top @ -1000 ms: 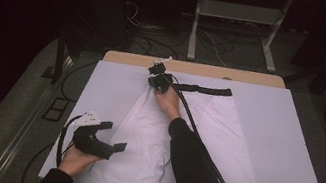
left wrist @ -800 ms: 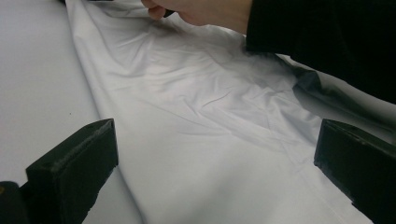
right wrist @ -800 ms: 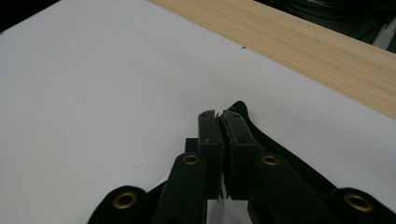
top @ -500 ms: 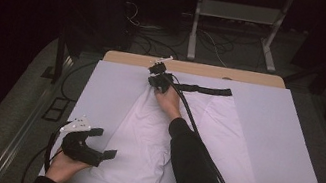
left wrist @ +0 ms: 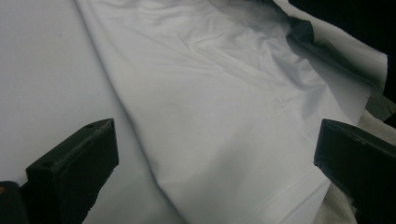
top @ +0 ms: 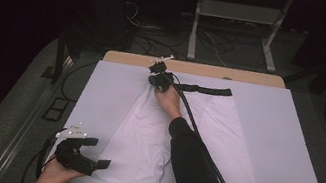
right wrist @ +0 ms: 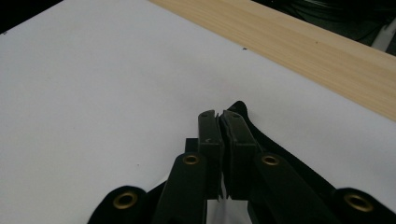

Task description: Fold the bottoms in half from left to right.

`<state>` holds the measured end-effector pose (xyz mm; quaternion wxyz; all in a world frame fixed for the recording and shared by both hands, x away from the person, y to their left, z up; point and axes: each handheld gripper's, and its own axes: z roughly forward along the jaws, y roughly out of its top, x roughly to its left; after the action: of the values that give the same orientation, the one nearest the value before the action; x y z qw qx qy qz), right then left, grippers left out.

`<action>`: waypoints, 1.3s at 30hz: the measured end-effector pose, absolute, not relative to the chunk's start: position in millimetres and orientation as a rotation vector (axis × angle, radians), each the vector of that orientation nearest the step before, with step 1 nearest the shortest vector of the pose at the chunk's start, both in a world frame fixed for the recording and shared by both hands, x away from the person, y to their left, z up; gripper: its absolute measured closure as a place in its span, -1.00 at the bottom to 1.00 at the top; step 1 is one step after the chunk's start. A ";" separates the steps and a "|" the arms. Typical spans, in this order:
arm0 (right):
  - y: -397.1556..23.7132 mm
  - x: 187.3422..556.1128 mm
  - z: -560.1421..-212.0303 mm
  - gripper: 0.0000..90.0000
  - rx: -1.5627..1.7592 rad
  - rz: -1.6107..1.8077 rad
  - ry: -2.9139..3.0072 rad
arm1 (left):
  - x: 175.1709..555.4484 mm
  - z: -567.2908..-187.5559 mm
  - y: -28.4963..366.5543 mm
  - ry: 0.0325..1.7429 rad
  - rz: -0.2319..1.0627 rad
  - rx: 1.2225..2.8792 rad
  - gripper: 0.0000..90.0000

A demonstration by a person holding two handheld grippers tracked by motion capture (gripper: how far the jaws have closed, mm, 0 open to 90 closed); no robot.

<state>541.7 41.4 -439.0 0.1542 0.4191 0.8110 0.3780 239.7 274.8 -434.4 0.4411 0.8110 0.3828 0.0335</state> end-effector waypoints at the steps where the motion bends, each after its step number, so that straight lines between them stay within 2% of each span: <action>1: 41.1 541.8 -438.2 0.90 1.200 1.087 2.323 | 239.3 -435.1 275.7 0.954 0.079 2.024 -1.00; 9: 40.4 541.4 -437.8 0.90 1.198 1.083 2.330 | 236.4 -435.6 283.3 0.985 0.037 2.036 -1.00; 13: 42.3 540.5 -438.7 0.90 1.197 1.075 2.327 | 233.8 -436.9 287.7 0.993 0.009 2.033 -0.92; 26: 41.5 539.8 -434.9 0.90 1.194 1.081 2.318 | 228.7 -441.8 302.2 0.996 -0.126 2.043 -0.43; 31: 41.1 539.5 -434.2 0.90 1.194 1.082 2.320 | 229.1 -445.6 302.2 0.989 -0.165 2.057 -0.30; 39: 40.2 539.3 -432.5 0.90 1.187 1.088 2.317 | 231.3 -449.6 301.9 0.982 -0.207 2.065 0.09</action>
<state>539.3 40.2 -432.5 0.1595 0.4155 0.8106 0.3806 231.3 301.9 -449.6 0.4104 0.8201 0.3902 -0.0821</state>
